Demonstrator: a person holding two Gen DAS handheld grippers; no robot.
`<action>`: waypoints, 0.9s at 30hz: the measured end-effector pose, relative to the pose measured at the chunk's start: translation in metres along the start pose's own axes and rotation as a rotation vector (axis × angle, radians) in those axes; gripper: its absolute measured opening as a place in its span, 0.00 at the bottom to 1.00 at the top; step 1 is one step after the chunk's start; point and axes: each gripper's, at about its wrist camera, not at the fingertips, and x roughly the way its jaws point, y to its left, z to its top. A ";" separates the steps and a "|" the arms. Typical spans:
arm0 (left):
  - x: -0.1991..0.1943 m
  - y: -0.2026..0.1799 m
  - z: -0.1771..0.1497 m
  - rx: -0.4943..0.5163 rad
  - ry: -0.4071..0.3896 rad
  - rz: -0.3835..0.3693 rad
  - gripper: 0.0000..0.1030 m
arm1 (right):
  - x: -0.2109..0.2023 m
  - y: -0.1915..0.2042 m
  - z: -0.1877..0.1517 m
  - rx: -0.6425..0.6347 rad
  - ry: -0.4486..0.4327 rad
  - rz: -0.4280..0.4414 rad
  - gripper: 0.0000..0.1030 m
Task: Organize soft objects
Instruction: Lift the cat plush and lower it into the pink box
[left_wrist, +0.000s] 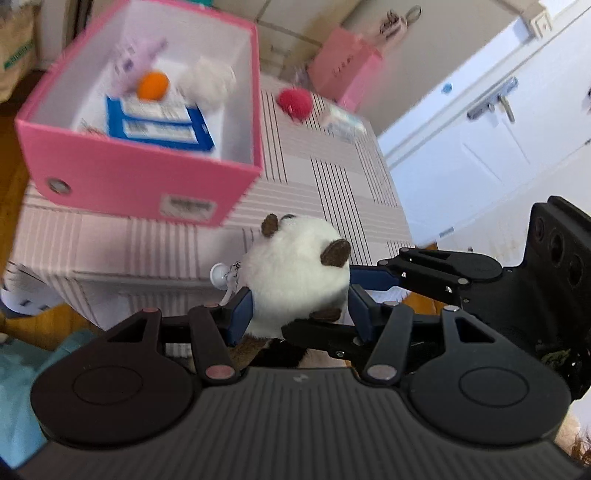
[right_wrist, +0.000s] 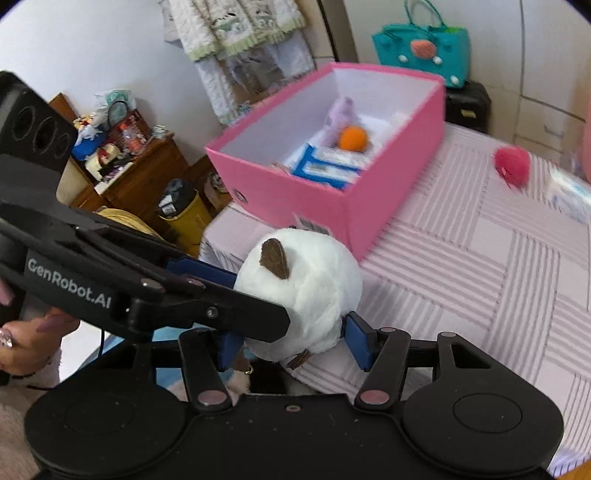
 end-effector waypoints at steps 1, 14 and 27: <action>-0.006 0.000 0.002 0.003 -0.019 0.007 0.53 | -0.001 0.004 0.004 -0.015 -0.003 -0.003 0.62; -0.059 -0.003 0.042 0.080 -0.206 0.036 0.52 | -0.017 0.023 0.067 -0.080 -0.096 -0.014 0.63; -0.036 0.019 0.125 0.136 -0.378 0.041 0.52 | 0.015 -0.022 0.131 -0.035 -0.322 -0.038 0.64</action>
